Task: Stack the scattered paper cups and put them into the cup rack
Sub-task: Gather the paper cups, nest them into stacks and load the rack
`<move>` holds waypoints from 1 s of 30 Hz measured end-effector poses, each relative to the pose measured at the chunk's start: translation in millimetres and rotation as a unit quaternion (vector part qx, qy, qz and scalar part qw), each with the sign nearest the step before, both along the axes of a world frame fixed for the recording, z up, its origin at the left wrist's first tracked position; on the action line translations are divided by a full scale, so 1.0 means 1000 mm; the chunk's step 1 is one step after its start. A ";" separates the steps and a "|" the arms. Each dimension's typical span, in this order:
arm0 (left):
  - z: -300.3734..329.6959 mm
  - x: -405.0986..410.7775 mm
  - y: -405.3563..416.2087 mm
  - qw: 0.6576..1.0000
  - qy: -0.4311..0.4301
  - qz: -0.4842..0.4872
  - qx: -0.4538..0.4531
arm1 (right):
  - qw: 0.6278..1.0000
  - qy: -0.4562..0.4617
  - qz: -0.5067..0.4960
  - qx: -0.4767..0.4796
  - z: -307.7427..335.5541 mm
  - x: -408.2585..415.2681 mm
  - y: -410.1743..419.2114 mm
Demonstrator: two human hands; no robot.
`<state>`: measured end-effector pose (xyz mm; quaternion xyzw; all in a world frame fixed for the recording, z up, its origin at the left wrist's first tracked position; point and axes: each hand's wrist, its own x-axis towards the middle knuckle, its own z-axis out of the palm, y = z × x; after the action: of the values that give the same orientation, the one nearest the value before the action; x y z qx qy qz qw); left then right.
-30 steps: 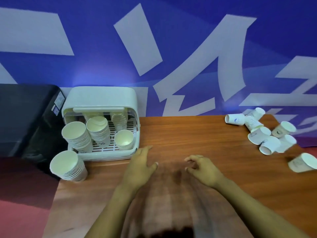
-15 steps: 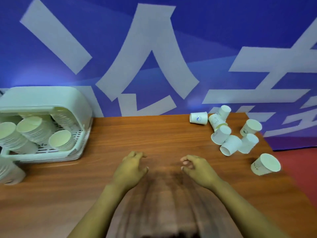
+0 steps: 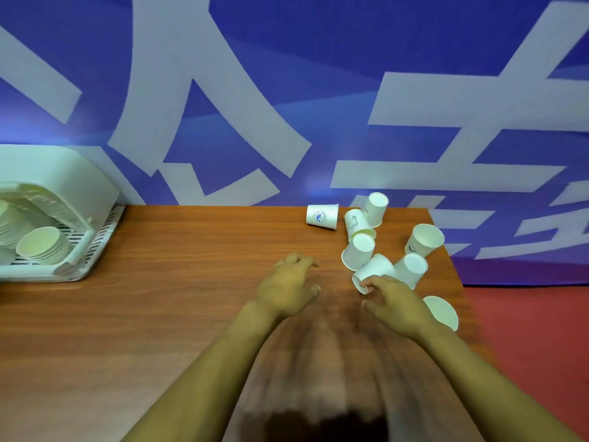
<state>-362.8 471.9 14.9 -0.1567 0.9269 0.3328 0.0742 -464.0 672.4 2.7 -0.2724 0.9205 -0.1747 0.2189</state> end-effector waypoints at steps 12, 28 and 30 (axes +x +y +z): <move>-0.015 -0.104 0.024 0.999 0.002 -0.041 -0.034 | 0.975 0.097 0.110 0.167 -0.024 -0.067 -0.010; -0.081 -0.169 0.044 0.991 -0.049 -0.074 -0.101 | 0.955 0.125 0.136 0.230 -0.081 -0.102 -0.023; -0.083 -0.167 0.041 0.990 -0.055 -0.067 -0.115 | 0.953 0.129 0.142 0.235 -0.081 -0.102 -0.024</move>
<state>-530.1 513.2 -67.6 -0.1195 0.9619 0.2095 0.1285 -566.1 648.8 -78.0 -0.3616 0.9077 0.1159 0.1784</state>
